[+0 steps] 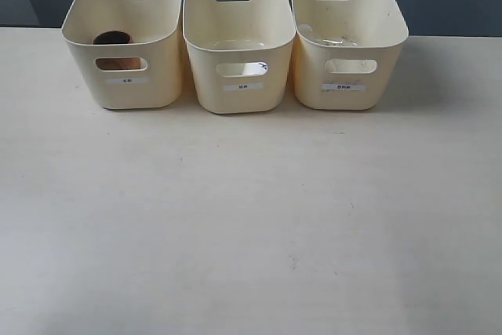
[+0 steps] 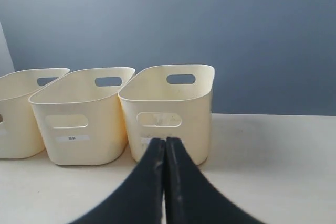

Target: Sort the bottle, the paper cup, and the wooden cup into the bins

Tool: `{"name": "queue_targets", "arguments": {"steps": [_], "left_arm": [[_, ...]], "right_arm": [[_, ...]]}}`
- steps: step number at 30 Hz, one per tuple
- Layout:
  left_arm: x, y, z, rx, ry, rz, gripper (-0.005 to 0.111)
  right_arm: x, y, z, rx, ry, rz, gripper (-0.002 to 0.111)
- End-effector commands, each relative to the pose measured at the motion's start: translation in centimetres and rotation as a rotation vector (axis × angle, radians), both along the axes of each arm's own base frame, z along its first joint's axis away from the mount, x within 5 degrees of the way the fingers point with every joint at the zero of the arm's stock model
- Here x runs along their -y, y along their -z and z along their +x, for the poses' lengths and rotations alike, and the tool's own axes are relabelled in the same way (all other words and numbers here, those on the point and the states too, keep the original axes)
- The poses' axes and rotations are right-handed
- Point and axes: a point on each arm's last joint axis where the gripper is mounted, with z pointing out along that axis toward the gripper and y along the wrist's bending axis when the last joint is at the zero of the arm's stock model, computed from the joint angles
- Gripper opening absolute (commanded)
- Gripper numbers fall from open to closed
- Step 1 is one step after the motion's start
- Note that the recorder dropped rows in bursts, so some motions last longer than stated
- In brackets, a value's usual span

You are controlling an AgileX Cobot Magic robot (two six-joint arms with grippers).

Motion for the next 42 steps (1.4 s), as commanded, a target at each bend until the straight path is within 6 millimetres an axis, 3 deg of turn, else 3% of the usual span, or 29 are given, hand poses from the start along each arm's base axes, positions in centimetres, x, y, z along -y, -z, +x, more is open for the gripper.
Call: {"name": "queue_targets", "arguments": {"steps": [1,14,27,42], "left_arm": [[0.0,0.0,0.0,0.004,0.003,-0.005,0.0],[0.0,0.0,0.0,0.004,0.003,-0.005,0.0],[0.0,0.0,0.0,0.004,0.003,-0.005,0.0],[0.0,0.0,0.0,0.004,0.003,-0.005,0.0]], "right_arm": [[0.0,0.1,0.0,0.005,0.004,-0.014,-0.001],[-2.3,0.5,-0.8,-0.043,-0.264,-0.032,-0.001],[0.0,0.1,0.0,0.018,0.001,-0.084,-0.001],[0.0,0.1,0.0,0.018,0.003,-0.084,-0.001]]}}
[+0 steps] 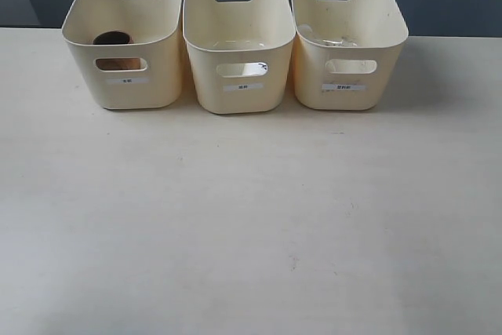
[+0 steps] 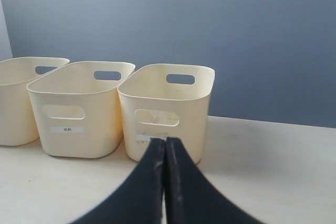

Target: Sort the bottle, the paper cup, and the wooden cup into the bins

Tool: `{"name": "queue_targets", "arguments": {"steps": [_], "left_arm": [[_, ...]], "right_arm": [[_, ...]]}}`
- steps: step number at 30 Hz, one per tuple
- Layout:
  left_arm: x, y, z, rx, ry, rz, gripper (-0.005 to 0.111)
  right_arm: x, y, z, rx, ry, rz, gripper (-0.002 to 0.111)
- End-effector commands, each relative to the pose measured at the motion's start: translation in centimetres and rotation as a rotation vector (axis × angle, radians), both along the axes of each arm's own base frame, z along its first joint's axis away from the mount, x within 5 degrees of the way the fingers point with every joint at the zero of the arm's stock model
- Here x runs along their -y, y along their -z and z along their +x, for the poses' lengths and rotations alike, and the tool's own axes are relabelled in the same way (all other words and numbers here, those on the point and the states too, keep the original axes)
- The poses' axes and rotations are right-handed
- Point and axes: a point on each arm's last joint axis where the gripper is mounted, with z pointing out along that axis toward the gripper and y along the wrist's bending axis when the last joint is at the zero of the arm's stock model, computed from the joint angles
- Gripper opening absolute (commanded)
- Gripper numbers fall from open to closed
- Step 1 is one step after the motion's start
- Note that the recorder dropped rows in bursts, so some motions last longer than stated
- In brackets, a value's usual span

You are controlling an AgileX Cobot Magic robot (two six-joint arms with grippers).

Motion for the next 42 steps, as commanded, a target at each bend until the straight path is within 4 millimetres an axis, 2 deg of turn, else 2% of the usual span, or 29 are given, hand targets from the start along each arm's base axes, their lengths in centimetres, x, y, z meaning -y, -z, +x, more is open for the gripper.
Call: {"name": "queue_targets", "arguments": {"steps": [1,42], "left_arm": [[0.02,0.01,-0.03,0.004,0.003,-0.005,0.0],[0.02,0.01,-0.03,0.004,0.003,-0.005,0.0]], "right_arm": [[0.11,0.03,0.0,0.006,0.015,-0.005,-0.001],[-0.01,0.06,-0.03,0.002,0.001,-0.001,-0.001]]}}
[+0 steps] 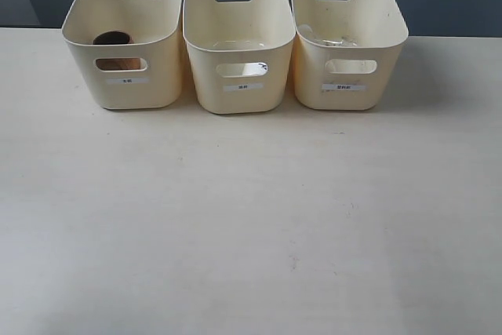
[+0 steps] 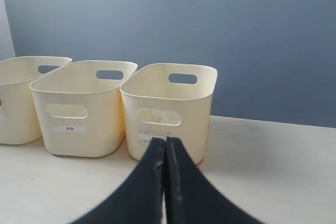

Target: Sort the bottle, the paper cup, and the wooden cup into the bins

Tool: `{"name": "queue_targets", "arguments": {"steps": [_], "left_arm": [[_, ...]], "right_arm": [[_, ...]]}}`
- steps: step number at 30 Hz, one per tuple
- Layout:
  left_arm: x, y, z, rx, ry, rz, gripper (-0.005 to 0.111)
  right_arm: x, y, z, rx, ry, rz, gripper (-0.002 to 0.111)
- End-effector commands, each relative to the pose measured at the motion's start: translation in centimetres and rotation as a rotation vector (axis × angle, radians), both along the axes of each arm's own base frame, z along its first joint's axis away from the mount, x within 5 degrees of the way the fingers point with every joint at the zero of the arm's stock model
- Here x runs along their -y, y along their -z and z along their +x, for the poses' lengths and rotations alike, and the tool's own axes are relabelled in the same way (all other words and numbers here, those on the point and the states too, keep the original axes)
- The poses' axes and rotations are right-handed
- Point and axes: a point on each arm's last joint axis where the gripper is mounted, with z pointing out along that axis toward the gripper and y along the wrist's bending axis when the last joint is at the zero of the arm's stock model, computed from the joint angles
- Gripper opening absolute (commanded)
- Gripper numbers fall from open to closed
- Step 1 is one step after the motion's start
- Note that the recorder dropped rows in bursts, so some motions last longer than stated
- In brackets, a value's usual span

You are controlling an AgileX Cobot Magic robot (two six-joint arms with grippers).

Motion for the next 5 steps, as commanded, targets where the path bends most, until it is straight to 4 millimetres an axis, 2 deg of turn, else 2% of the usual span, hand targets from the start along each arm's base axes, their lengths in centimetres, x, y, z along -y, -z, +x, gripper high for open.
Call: {"name": "queue_targets", "arguments": {"steps": [1,5], "left_arm": [[0.02,0.01,-0.03,0.004,0.003,-0.005,0.0],[0.02,0.01,-0.03,0.004,0.003,-0.005,0.0]], "right_arm": [[0.05,0.04,-0.02,0.003,0.007,0.001,-0.001],[0.05,0.04,-0.02,0.003,0.007,0.001,-0.001]]}}
